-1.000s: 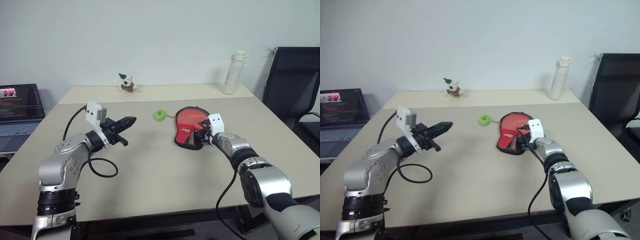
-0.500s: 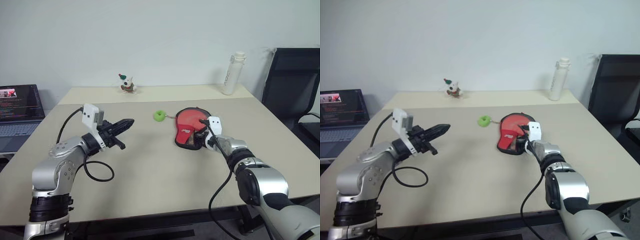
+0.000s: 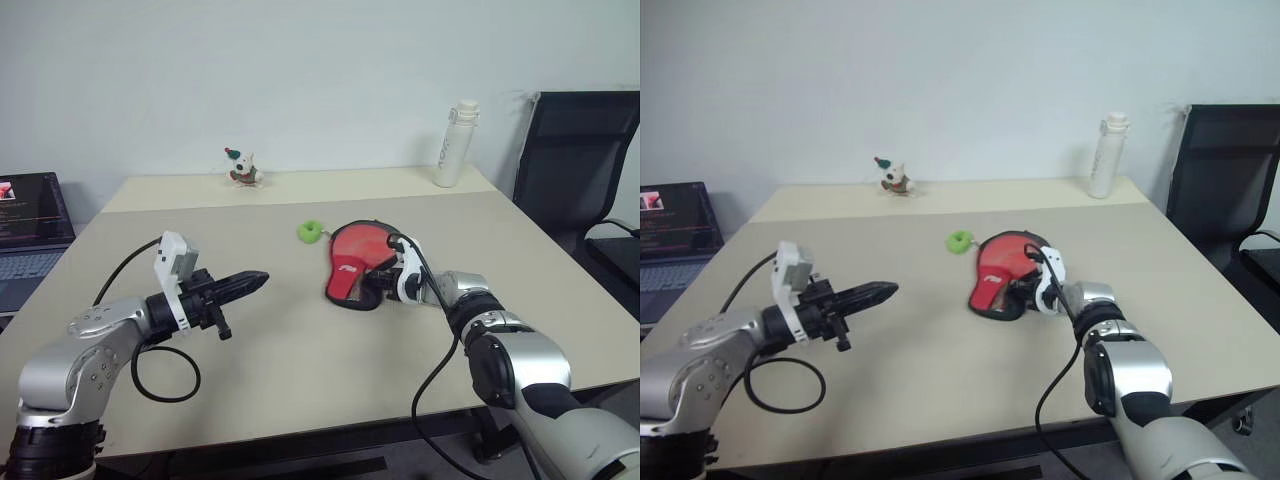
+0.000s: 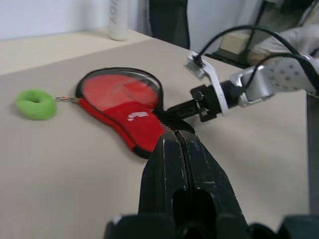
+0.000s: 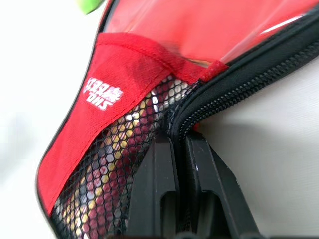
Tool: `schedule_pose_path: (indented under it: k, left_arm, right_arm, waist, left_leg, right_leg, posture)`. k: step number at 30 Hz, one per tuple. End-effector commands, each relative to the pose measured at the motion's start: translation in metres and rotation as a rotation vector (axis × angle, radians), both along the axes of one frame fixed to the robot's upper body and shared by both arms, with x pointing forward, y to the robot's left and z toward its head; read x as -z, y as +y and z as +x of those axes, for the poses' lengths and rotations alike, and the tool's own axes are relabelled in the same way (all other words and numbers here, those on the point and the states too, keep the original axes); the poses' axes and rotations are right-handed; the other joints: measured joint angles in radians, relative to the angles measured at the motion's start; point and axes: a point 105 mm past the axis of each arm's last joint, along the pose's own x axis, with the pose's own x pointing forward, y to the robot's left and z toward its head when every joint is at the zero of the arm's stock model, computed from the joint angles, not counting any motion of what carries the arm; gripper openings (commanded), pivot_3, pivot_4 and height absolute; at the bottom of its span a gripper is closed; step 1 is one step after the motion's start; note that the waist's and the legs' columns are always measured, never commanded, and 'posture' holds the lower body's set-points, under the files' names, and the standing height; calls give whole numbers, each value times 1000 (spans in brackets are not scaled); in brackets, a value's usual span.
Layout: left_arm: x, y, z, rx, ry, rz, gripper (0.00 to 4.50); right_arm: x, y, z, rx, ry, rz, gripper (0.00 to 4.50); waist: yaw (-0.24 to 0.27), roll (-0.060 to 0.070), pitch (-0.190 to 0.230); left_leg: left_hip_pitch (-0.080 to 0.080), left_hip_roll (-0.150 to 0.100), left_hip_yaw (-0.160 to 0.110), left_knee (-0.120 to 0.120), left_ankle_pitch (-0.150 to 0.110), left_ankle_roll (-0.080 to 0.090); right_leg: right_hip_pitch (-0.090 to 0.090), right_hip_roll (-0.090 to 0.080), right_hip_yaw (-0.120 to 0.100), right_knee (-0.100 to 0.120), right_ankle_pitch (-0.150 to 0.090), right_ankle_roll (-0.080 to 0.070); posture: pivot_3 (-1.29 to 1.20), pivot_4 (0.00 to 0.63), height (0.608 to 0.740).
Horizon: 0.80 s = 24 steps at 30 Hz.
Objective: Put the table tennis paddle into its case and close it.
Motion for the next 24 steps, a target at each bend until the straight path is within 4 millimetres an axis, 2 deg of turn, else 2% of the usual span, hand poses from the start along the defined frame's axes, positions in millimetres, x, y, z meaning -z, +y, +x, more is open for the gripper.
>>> schedule_pose_path:
  k: [1, 8, 16, 24]
  left_arm:
    - [-15, 0, -11, 21, -59, 17, 0]
    - [2, -4, -36, 58, 0, 29, 0]
    - [23, -7, -68, 68, 74, 49, 0]
    - [27, -7, -73, 56, 87, 46, 0]
  right_arm:
    - [-8, 33, -16, -162, 37, 56, 15]
    - [0, 41, -47, -283, 111, 49, 15]
    - [11, 23, -105, -304, 181, 30, 15]
    - [12, 7, -132, -276, 220, 16, 15]
  waist:
    - [0, 0, 0]
    - [7, 0, 0]
    - [15, 0, 0]
    - [37, 0, 0]
  left_leg:
    - [0, 0, 0, 0, 0, 0]
    - [-1, 0, 0, 0, -1, -1]
    - [-3, 8, -1, -1, -4, -2]
    - [-4, 7, -2, -1, -6, -1]
  right_leg:
    - [0, 0, 0, 0, 0, 0]
    - [0, 0, 1, -1, 0, 0]
    - [-1, 1, 0, -7, -1, -1]
    - [-1, 2, -1, -9, -1, -2]
  posture:
    - [0, 150, 740]
    - [0, 150, 740]
    - [0, 150, 740]
    - [0, 150, 740]
